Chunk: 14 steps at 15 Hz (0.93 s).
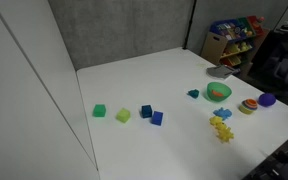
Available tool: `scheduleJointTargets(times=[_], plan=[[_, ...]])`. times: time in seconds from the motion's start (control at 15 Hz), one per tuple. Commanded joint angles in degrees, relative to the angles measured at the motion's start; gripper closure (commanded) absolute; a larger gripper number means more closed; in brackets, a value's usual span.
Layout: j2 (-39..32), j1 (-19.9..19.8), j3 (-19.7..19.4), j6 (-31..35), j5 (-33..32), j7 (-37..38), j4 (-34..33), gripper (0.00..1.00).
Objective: Remove the orange toy from the green bowl and drop it on the table
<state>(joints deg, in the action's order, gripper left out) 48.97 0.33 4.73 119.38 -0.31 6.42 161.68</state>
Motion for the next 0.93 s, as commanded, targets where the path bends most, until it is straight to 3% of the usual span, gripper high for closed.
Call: scheduleJointTargets(times=[0.0,0.4,0.87], plan=[[-0.19,0.15,-0.17,-0.19,-0.14,0.09,0.11,0.0],[-4.52,-0.3,-0.22,0.56,0.0,0.57,-2.32,0.0],[-20.99,-1.72,-1.16,8.4,0.45,1.59,-9.44,0.0]])
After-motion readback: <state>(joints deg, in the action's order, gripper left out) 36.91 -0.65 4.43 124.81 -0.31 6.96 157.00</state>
